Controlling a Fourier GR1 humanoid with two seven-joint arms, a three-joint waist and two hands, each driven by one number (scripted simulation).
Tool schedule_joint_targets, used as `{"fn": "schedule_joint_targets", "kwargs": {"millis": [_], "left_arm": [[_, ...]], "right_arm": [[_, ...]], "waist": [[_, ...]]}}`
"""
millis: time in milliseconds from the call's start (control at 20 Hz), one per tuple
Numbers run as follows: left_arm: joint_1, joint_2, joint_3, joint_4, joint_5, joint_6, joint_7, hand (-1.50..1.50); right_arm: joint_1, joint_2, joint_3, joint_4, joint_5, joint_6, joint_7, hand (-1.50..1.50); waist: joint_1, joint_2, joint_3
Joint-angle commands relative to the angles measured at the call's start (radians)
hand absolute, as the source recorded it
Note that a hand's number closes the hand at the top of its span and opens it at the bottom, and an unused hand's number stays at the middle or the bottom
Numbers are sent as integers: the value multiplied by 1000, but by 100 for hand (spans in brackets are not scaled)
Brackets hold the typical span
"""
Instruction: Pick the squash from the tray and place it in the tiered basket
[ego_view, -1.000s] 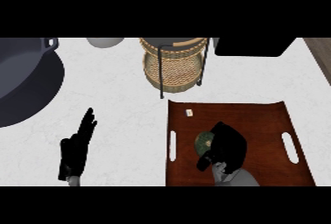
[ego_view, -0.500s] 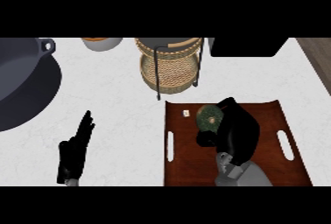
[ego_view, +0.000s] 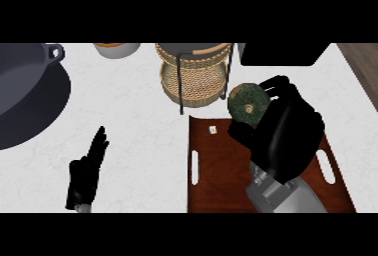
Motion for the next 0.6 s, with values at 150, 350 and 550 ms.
{"fn": "schedule_joint_targets", "kwargs": {"millis": [150, 350, 550], "left_arm": [[5, -4, -10, 7, 1, -7, 30, 0], [-5, -12, -20, 30, -11, -8, 12, 0], [-6, -25, -35, 21, -3, -20, 21, 0]], "right_arm": [[-176, 10, -52, -8, 76, 183, 243, 150], [-263, 10, -136, 35, 85, 214, 243, 150], [-372, 10, -218, 84, 94, 258, 243, 150]], "waist": [[29, 8, -1], [41, 20, -1], [58, 22, -1]]}}
